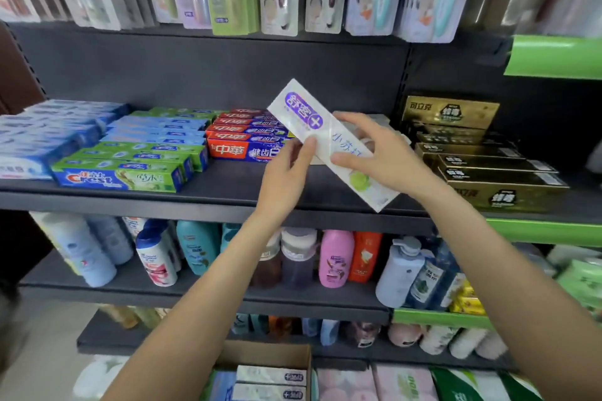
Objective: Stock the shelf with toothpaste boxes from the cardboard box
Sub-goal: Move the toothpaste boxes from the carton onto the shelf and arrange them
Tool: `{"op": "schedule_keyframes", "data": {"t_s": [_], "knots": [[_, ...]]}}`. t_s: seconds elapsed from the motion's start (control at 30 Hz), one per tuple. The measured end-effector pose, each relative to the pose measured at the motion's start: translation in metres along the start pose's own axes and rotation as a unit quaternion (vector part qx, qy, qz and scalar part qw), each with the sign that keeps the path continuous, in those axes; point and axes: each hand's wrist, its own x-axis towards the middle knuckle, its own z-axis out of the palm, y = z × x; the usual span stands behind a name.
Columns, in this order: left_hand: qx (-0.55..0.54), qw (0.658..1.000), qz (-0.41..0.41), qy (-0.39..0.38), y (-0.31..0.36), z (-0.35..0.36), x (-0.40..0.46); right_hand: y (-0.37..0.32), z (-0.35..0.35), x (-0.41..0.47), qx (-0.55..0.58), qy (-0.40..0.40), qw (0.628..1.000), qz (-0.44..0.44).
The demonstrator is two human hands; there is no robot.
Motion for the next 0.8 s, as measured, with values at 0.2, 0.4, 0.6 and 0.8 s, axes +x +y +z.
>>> {"op": "schedule_keyframes", "data": {"t_s": [0.2, 0.4, 0.6, 0.8], "knots": [[0.432, 0.893, 0.104, -0.063, -0.044, -0.033, 0.001, 0.012, -0.053, 0.012, -0.464, -0.021, 0.884, -0.050], [0.458, 0.879, 0.124, -0.047, -0.059, -0.035, -0.002, 0.044, -0.015, 0.038, -0.487, -0.083, 0.866, -0.082], [0.445, 0.881, 0.150, -0.062, -0.061, -0.039, -0.004, 0.071, 0.018, 0.029, -0.511, 0.043, 0.858, -0.042], [0.342, 0.909, 0.235, 0.028, -0.060, -0.045, -0.041, 0.028, 0.083, -0.050, -0.271, 0.158, 0.942, -0.121]]}}
